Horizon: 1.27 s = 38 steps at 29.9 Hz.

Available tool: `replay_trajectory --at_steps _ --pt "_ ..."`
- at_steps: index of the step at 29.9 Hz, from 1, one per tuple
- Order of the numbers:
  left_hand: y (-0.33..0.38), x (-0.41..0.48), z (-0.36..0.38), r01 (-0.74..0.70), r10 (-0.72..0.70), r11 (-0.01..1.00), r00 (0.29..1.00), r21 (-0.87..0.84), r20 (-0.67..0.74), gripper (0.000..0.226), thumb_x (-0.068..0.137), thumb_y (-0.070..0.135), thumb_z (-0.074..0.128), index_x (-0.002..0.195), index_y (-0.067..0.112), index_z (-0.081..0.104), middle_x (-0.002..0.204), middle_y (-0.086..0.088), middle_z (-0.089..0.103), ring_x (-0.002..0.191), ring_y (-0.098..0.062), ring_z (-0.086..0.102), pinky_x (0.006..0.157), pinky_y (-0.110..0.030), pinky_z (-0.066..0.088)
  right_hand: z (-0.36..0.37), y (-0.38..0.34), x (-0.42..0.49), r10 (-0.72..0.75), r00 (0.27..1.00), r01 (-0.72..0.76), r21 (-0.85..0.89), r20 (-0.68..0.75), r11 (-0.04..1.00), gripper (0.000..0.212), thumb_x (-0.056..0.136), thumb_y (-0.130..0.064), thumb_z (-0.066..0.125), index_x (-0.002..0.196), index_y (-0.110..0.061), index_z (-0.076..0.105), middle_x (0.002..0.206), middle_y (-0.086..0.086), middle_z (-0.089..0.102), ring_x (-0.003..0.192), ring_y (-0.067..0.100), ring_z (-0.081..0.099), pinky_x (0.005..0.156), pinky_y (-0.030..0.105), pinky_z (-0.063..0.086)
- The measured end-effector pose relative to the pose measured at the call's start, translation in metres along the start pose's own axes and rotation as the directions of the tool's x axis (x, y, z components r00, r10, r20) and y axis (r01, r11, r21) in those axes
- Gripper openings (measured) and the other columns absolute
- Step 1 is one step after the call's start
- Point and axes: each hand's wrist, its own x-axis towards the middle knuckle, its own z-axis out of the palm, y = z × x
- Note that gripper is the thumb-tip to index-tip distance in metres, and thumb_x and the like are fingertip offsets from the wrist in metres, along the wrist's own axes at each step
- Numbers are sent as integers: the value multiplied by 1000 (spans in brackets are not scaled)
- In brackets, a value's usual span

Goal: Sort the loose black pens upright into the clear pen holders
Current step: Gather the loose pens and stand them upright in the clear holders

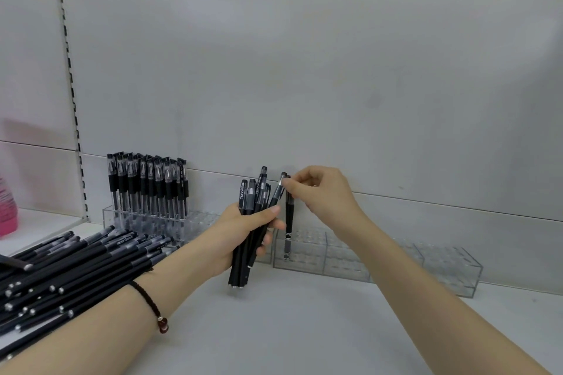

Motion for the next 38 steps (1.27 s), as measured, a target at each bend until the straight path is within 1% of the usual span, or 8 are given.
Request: replay_trajectory --at_steps 7,11,14,18,22,27,32,38 --pt "1 -1 0 -5 5 1000 1000 8 18 27 76 26 70 98 13 62 78 -9 72 51 -14 56 43 -23 41 -8 -3 -1 125 991 -127 42 50 991 32 85 -32 72 86 -1 70 73 4 68 44 7 43 44 16 34" --pt "1 0 0 15 -16 1000 999 -15 -34 25 88 28 65 106 12 62 87 -15 74 60 -20 68 48 -25 51 -8 -3 3 106 993 -114 219 46 969 17 93 -20 62 87 -4 66 76 3 67 44 10 45 39 15 29" --pt "1 6 -5 -19 29 997 989 75 -146 29 90 27 65 108 4 61 82 -14 75 59 -23 69 50 -30 56 -15 -3 11 21 994 -3 168 -104 986 15 98 -18 52 85 -16 57 81 2 64 49 12 45 43 14 34" --pt "-2 10 -13 -50 135 949 956 310 -259 25 91 28 65 102 6 58 66 -6 71 44 -16 58 43 -24 46 -20 2 14 -105 989 104 -12 -104 994 12 100 -20 48 89 -20 53 79 -3 57 63 10 46 64 25 38" --pt "1 11 -13 -24 67 984 968 175 -241 28 93 36 60 100 10 56 52 3 53 40 -10 35 40 -20 30 -14 3 11 -149 989 149 -134 10 980 8 98 -21 51 91 -20 54 76 -11 55 63 5 47 63 25 38" --pt "1 11 -7 -30 31 1000 985 7 -171 22 99 30 52 87 15 42 58 -1 49 40 -10 31 35 -20 26 -5 9 6 -119 982 164 -360 144 919 12 87 -36 66 85 -25 63 75 -15 60 73 5 56 74 30 49" --pt "2 6 -3 -63 60 997 996 -44 -69 12 96 20 56 92 10 51 71 -2 56 49 -11 42 37 -20 30 -8 2 2 -113 994 101 -424 -2 900 42 81 -64 60 84 -22 59 76 -11 61 76 11 60 69 36 51" --pt "0 0 3 -128 128 991 992 -46 -5 18 88 13 62 103 4 59 77 -9 55 57 -13 51 51 -21 44 -7 -3 -2 -163 986 150 -294 -20 944 39 82 -58 63 92 -20 59 67 -9 53 65 10 53 65 33 46"
